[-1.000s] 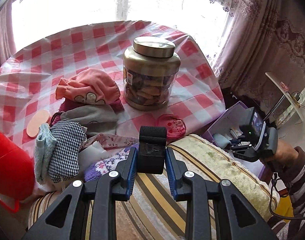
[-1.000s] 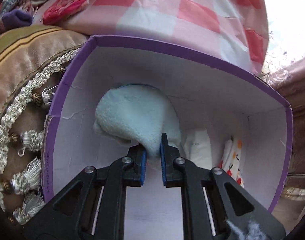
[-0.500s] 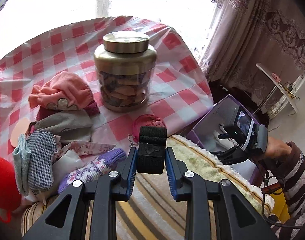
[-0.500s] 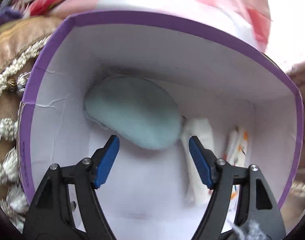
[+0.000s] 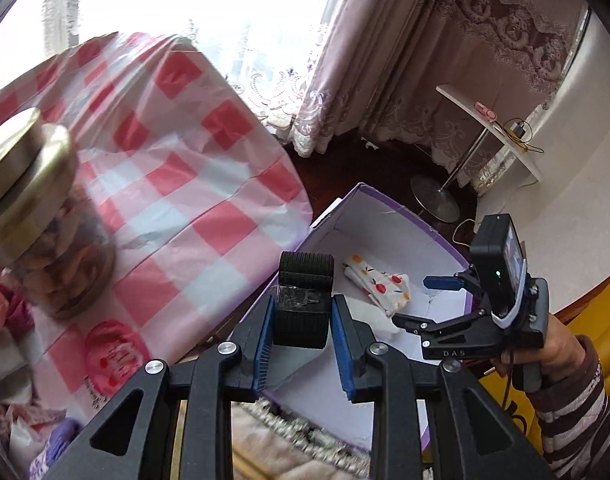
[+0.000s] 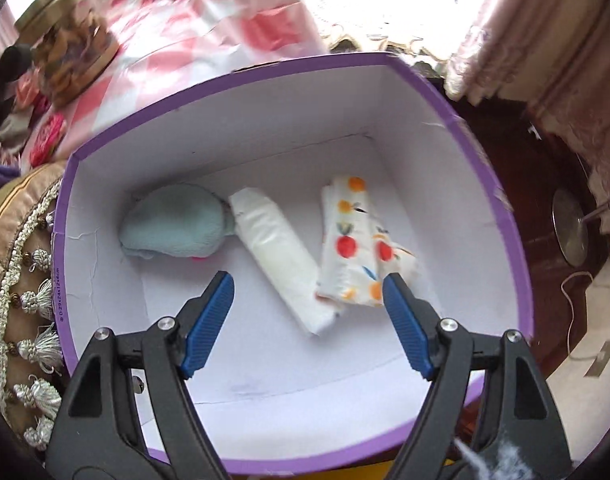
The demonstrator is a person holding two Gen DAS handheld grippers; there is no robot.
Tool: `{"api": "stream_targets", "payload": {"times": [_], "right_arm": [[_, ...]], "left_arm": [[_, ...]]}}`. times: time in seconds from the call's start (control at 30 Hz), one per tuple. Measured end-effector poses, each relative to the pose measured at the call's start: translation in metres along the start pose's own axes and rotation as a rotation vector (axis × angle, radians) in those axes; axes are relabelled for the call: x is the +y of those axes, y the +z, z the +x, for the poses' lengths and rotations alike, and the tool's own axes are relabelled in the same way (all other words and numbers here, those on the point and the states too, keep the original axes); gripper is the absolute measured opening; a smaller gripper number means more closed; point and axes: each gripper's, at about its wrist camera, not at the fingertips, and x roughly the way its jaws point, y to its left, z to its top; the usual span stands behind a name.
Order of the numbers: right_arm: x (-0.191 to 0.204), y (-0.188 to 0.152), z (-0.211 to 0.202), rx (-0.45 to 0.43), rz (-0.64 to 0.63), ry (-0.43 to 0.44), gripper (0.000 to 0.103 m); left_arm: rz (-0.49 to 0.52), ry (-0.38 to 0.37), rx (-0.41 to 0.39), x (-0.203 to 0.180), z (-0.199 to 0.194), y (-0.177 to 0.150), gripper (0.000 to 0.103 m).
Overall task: Organize soft objects
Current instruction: 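Lower the blue pouch into the box with the right tool while the left drops the black item there, then move both open tools back over the remaining pile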
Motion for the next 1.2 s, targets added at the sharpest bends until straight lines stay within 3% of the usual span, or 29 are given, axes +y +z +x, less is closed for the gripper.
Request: {"api": "stream_targets", "payload": {"times": [0.13,0.2,0.23,0.27,0.37,0.47,0.7,1.0,1.2], "right_arm": [[-0.020,-0.010,-0.007,-0.007,0.043,-0.004,0.080],[-0.016,-0.003,-0.010,-0.007,0.055,0.000,0.080],[-0.014,-0.002,-0.008,-0.008,0.058,0.004,0.080],[-0.011,-0.002,-0.004,-0.011,0.057,0.008,0.080],[0.002,0.002,0.002,-0.021,0.055,0.018,0.080],[0.007,0.005,0.007,-0.030,0.061,0.037,0.080],[0.036,0.018,-0.009,-0.102,0.048,0.134,0.080],[0.093,0.038,-0.033,-0.156,-0.039,0.262,0.080],[0.135,0.045,-0.040,-0.156,-0.136,0.295,0.080]], "left_arm": [[0.075,-0.057,-0.007,-0.037,0.028,0.029,0.032],[0.101,-0.075,0.004,-0.051,0.042,0.040,0.050],[0.102,-0.056,0.004,-0.054,0.047,0.042,0.064],[0.094,-0.037,-0.003,-0.054,0.049,0.043,0.068],[0.066,-0.063,0.002,-0.048,0.046,0.035,0.068],[0.048,-0.028,-0.021,-0.040,0.034,0.021,0.068],[-0.082,-0.033,-0.135,-0.006,-0.014,-0.027,0.068],[-0.160,0.077,-0.253,0.044,-0.093,-0.087,0.068],[-0.256,0.129,-0.243,0.092,-0.135,-0.144,0.068]]}}
